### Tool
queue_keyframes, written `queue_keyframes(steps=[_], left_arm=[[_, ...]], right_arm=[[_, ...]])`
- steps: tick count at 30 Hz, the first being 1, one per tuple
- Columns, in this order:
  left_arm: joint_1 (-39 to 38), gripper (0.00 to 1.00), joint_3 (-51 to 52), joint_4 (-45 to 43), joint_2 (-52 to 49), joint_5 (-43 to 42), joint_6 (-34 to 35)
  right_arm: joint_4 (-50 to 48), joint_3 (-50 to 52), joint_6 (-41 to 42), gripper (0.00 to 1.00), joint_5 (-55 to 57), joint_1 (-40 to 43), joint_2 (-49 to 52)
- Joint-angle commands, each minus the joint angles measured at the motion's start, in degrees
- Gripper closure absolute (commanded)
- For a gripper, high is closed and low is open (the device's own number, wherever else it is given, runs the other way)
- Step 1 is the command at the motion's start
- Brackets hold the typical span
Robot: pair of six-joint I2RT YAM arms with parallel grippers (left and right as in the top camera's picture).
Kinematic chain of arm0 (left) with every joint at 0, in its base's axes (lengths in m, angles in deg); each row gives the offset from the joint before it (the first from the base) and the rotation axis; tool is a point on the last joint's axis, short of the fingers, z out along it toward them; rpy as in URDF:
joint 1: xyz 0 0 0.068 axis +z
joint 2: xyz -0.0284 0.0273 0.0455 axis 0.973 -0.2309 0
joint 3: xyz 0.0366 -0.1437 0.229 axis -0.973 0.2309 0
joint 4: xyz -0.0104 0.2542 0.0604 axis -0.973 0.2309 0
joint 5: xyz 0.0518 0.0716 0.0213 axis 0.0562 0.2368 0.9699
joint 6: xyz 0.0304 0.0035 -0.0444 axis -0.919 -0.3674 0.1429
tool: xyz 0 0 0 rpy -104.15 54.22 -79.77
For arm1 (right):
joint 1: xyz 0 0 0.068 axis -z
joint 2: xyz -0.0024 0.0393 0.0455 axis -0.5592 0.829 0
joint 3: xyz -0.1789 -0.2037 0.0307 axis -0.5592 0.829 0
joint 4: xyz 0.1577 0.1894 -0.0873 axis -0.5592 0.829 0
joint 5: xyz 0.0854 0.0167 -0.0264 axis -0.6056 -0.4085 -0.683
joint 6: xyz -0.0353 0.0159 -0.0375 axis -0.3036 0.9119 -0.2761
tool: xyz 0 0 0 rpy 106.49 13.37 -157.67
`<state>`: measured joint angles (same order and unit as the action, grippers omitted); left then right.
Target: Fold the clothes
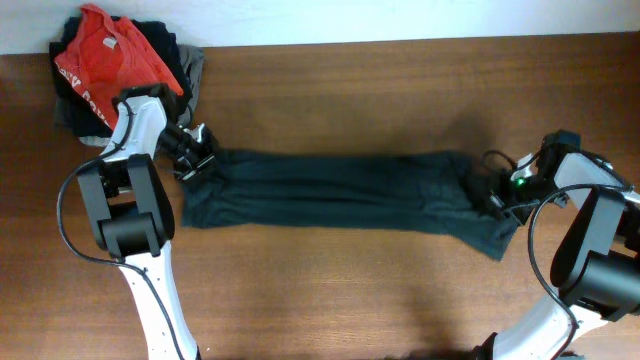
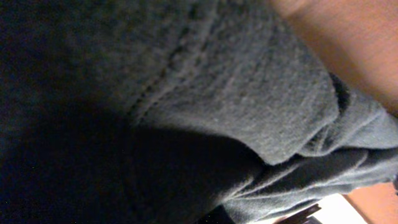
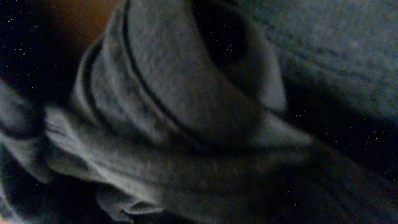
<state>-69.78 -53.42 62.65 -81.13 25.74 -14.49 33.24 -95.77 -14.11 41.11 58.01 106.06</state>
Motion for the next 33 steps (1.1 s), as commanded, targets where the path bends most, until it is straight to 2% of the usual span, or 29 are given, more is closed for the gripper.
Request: queue_keyframes(steps=[1, 5, 10, 16, 17, 18, 21, 23, 24, 25, 26, 27, 28, 29, 33], left_arm=[[0.42, 0.99, 0.37, -2.47, -3.28, -2.64, 1.79], [0.37, 0.99, -0.02, -2.86, -2.86, -3.45, 1.36], [0.37, 1.00, -0.04, -2.73, 0.46, -2.21, -2.19], [0.37, 1.00, -0.04, -2.54, 9.09, 9.66, -2.21], [0.37, 0.99, -0.04, -2.54, 11.02, 11.85, -2.21], [0.37, 1.00, -0.04, -2.54, 12.68, 13.38, -2.19], [0.37, 0.99, -0.04, -2.93, 18.10, 16.17, -2.21], [0.37, 0.98, -0.04, -3.50, 21.18, 16.92, -2.23], [0.37, 0.93, -0.04, -3.78, 22.36, 17.68, -2.23], [0.37, 0.84, -0.04, -4.00, 23.43, 18.82, -2.21], [0.37, 0.54, -0.04, -4.22, 24.37, 20.41, -2.19], [0.37, 0.19, -0.04, -4.35, 25.07, 21.86, -2.19], [0.39, 0.05, -0.04, -4.42, 25.44, 23.21, -2.19], [0.44, 0.02, -0.04, -4.42, 25.64, 24.68, -2.19], [0.44, 0.01, -0.02, -3.76, 25.49, 26.18, -2.16]], right_arm=[[-3.17, -2.75, 2.82, 0.90, 6.16, 0.81, 1.16], [-2.45, -7.93, 2.75, 0.88, 6.54, 0.83, 1.16], [6.10, -18.51, 2.71, 0.87, 9.20, 0.81, 1.16], [21.64, -34.29, -0.55, 0.85, 11.39, 0.76, 1.16], [23.91, -36.50, -0.59, 0.81, 11.50, 0.76, 1.16], [26.03, -38.60, -0.98, 0.72, 11.47, 0.76, 1.16], [30.84, -43.06, -2.01, 0.30, 11.50, 0.76, 1.16], [32.17, -43.80, -1.99, 0.19, 11.41, 0.74, 1.16], [32.59, -43.78, -1.99, 0.17, 11.26, 0.72, 1.16], [33.14, -43.76, -1.99, 0.17, 10.99, 0.70, 1.16], [33.57, -43.58, -1.99, 0.17, 10.82, 0.59, 1.16], [33.92, -43.47, -2.01, 0.17, 10.82, 0.37, 1.16], [34.27, -43.50, -2.01, 0.17, 10.82, 0.17, 1.16], [34.53, -43.50, -2.01, 0.18, 10.80, -0.22, 1.16], [34.69, -43.50, -2.27, 0.16, 10.80, -2.45, 1.16]])
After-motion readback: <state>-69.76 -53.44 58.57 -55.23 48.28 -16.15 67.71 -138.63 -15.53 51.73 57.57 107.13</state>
